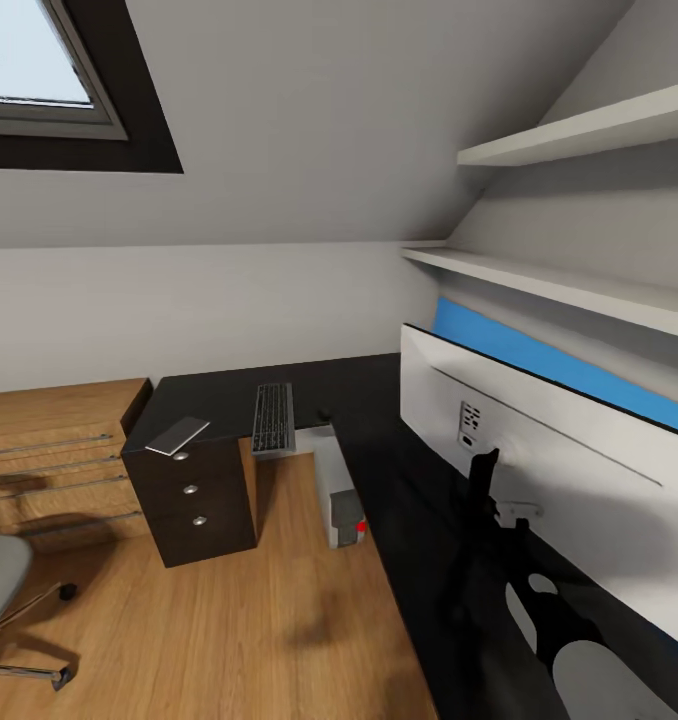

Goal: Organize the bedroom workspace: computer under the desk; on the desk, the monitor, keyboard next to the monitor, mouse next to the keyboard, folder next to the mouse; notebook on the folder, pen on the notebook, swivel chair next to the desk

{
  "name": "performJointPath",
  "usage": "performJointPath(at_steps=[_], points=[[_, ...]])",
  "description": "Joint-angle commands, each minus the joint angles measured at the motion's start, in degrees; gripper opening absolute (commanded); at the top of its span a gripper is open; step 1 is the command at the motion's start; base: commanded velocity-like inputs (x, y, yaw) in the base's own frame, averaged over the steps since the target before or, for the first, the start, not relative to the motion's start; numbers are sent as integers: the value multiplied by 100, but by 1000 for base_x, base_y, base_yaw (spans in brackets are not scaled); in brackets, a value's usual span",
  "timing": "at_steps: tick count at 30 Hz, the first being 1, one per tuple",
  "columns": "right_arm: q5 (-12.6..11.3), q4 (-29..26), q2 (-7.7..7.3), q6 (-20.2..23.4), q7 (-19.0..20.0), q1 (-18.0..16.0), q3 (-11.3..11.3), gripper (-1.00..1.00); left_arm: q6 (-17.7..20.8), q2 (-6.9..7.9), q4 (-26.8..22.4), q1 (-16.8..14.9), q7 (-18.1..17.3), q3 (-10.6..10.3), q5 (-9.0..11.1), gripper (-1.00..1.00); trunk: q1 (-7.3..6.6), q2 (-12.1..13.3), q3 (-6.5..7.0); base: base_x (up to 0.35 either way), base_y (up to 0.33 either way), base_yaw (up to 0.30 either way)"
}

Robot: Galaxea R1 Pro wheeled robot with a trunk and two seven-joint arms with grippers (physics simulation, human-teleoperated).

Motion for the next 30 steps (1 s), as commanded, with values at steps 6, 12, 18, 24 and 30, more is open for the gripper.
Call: performJointPath(at_steps=[6,12,18,24,30], points=[[3,-4,-1,-22,223,-10,-66,-100,-10,-4,-8,2,-15,14,35,100,1,-6,-5,0,0,0],[-3,54,-62,-22,263,-10,-66,-100,-10,-4,-8,2,-15,14,35,100,1,-6,-5,0,0,0],[-5,76,-97,-22,274,-10,-67,-100,-10,-4,-8,2,-15,14,35,100,1,-6,-5,0,0,0],[-1,85,-101,-16,278,-10,-62,-100,-10,-4,-8,3,-15,14,35,100,1,-6,-5,0,0,0],[9,109,-101,1,285,-10,-58,-100,-10,-4,-8,2,-15,14,35,100,1,-6,-5,-131,-74,0]])
